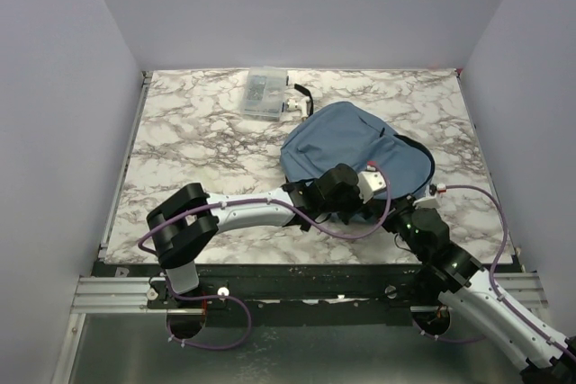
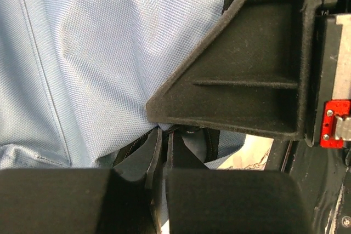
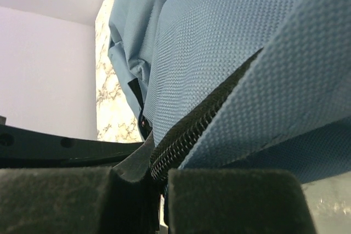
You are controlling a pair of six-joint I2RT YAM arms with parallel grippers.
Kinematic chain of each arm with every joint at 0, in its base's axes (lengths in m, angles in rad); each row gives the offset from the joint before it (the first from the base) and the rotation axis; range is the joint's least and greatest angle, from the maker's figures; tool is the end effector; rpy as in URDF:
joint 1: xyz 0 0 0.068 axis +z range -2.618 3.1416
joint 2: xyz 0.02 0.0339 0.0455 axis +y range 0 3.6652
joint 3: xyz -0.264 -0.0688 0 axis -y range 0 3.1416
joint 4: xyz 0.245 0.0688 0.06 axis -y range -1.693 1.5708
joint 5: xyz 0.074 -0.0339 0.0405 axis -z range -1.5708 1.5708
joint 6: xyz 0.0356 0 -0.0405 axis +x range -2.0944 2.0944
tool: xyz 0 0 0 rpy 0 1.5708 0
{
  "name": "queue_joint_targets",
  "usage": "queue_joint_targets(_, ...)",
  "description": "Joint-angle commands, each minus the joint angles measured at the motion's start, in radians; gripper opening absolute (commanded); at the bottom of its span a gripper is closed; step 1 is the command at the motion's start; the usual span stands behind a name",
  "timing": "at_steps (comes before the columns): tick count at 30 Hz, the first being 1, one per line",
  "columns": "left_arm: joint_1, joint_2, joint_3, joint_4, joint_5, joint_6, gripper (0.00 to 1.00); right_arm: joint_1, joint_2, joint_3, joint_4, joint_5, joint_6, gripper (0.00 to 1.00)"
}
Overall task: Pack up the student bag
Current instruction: Zip the student bag at the center of the board.
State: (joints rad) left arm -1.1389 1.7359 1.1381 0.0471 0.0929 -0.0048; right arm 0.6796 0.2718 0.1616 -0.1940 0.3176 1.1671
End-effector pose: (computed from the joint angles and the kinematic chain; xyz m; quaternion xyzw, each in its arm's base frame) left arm 0.1615 -0.3582 0.2283 0.4874 0.7232 -0.2980 0.3882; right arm 0.0993 0.0659 0.1848 0.2829 0.7498 0.3892 0.4541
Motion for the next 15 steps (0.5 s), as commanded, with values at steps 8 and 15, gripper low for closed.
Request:
queue_joint_targets(8,0.014,-0.097,-0.131,-0.087,-0.007,0.01,0.0,0.006,0.097,0.21,-0.404,0.208,0.118,0.13)
queue_joint_targets(15,0.022,-0.096,-0.114,-0.209,-0.218,-0.105,0.0,0.005,0.18,0.242,-0.563,0.251,0.195,0.01)
